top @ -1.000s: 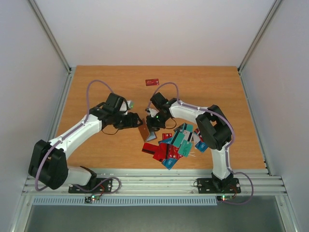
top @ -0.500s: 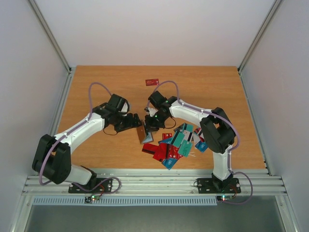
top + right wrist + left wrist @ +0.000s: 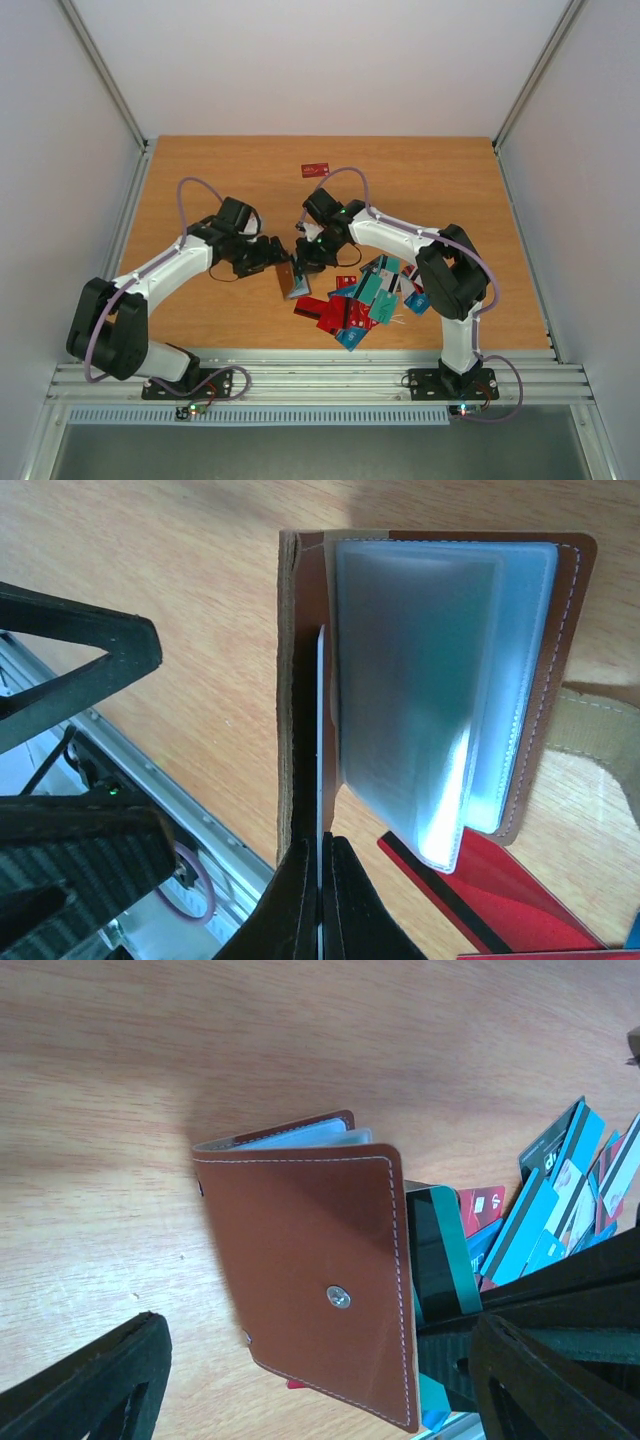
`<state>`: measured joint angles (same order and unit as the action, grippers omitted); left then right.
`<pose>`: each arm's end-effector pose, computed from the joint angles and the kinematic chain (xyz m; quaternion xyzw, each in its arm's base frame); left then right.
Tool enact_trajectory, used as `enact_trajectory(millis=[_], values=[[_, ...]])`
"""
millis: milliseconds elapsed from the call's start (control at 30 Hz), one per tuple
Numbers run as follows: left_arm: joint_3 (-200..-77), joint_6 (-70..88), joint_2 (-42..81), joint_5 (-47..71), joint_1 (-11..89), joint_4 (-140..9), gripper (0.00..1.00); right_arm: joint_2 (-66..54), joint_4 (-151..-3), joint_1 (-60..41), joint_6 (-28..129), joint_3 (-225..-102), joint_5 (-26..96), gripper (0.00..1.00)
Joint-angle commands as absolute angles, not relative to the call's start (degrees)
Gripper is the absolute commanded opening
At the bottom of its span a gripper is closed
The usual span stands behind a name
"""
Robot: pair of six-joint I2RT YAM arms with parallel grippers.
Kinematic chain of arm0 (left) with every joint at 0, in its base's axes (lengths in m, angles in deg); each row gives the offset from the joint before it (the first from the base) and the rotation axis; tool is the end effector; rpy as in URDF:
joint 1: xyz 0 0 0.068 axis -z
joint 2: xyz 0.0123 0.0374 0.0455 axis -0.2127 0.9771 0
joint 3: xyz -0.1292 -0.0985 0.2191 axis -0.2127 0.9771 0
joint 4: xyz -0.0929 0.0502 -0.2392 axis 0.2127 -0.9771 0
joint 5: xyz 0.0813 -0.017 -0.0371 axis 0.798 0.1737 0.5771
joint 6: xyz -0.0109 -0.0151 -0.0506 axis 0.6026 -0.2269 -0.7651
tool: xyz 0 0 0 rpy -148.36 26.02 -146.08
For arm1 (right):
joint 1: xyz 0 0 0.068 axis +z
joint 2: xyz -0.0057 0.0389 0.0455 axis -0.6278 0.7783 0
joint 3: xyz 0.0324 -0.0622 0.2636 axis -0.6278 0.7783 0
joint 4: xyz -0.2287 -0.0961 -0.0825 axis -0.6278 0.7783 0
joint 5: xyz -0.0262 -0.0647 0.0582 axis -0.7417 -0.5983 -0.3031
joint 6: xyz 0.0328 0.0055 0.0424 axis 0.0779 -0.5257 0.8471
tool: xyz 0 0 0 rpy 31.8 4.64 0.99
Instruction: Put the credit cards into the card holder
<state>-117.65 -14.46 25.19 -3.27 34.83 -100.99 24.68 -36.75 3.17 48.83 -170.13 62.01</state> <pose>0.2442 -0.1168 0.2094 -0.0575 0.9516 -0.2845 0.1014 0.2802 0.2801 0.1945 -0.3453 0.8759 0.3354 0.0325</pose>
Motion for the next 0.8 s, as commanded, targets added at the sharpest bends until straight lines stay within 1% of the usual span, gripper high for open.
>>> enact_trajectory(millis=[0, 333, 533, 767], values=[[-116.19, -13.82, 24.75, -4.93, 33.85, -98.82, 0.83, 21.7, -38.54, 3.98, 50.56, -171.78, 63.95, 0.01], [-115.21, -16.82, 27.6, -9.41, 30.16, -94.43, 0.82, 21.32, -44.29, 4.32, 53.58, -168.67, 67.36, 0.01], [-113.23, -16.04, 27.61, -10.0, 28.01, -94.18, 0.74, 23.03, -48.6, 4.43, 56.52, -167.65, 69.98, 0.01], [-109.31, -14.44, 27.58, -10.74, 26.84, -92.59, 0.68, 23.8, -57.24, 4.6, 61.41, -164.55, 73.92, 0.01]])
